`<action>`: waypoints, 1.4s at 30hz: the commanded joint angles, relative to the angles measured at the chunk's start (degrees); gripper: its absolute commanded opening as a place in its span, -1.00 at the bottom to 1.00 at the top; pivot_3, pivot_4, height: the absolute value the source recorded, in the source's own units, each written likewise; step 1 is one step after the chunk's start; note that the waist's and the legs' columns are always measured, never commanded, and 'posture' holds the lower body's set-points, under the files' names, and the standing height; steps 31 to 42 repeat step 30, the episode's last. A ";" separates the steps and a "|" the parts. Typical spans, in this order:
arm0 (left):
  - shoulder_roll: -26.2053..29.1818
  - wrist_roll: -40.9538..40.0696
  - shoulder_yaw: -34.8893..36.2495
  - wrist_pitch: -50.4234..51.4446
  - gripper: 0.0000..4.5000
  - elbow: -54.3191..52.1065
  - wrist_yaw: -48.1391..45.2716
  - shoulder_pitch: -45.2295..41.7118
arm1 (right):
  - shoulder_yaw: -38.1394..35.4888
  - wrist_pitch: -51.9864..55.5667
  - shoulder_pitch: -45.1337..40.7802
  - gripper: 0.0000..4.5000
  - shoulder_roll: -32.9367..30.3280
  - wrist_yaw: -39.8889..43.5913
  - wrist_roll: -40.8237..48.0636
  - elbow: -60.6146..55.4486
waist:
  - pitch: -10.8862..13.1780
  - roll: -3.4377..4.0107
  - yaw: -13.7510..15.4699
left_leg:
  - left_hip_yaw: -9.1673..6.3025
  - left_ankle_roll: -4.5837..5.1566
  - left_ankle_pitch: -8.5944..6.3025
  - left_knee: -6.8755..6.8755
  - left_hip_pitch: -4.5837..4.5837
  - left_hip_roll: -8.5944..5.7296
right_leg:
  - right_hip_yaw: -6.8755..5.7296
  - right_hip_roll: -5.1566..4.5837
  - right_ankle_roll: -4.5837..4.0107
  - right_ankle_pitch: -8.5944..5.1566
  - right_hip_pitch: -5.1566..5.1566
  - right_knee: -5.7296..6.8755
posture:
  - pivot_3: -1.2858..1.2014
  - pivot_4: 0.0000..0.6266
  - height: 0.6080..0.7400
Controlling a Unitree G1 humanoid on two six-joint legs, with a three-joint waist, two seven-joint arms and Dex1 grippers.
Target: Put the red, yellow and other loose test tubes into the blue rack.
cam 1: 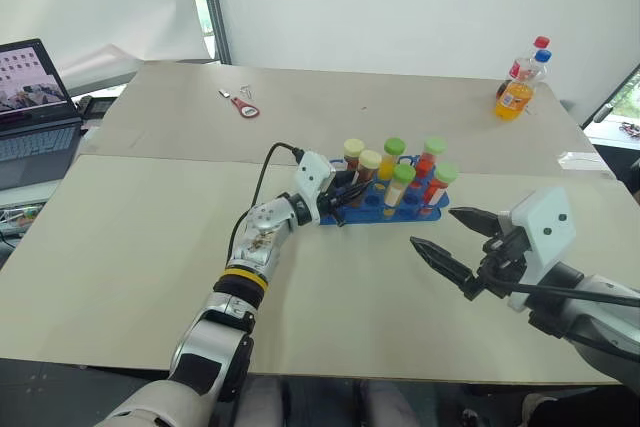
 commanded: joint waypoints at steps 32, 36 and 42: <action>42.92 -10.98 9.52 37.12 1.00 -49.61 -15.87 22.69 | -5.49 -12.69 -2.23 1.00 -9.85 38.13 -17.25 25.46 | 0.02 0.06 -0.13 | 0.37 0.00 0.00 -0.10 0.13 0.11 | 0.01 -0.02 0.00 -0.05 -0.04 0.03 | 0.03 -0.52 1.00; 42.92 -10.98 9.52 37.12 1.00 -49.61 -15.87 22.69 | -5.49 -12.69 -2.23 1.00 -9.85 38.13 -17.25 25.46 | 0.02 0.06 -0.13 | 0.37 0.00 0.00 -0.10 0.13 0.11 | 0.01 -0.02 0.00 -0.05 -0.04 0.03 | 0.03 -0.52 1.00; 42.92 -10.98 9.52 37.12 1.00 -49.61 -15.87 22.69 | -5.49 -12.69 -2.23 1.00 -9.85 38.13 -17.25 25.46 | 0.02 0.06 -0.13 | 0.37 0.00 0.00 -0.10 0.13 0.11 | 0.01 -0.02 0.00 -0.05 -0.04 0.03 | 0.03 -0.52 1.00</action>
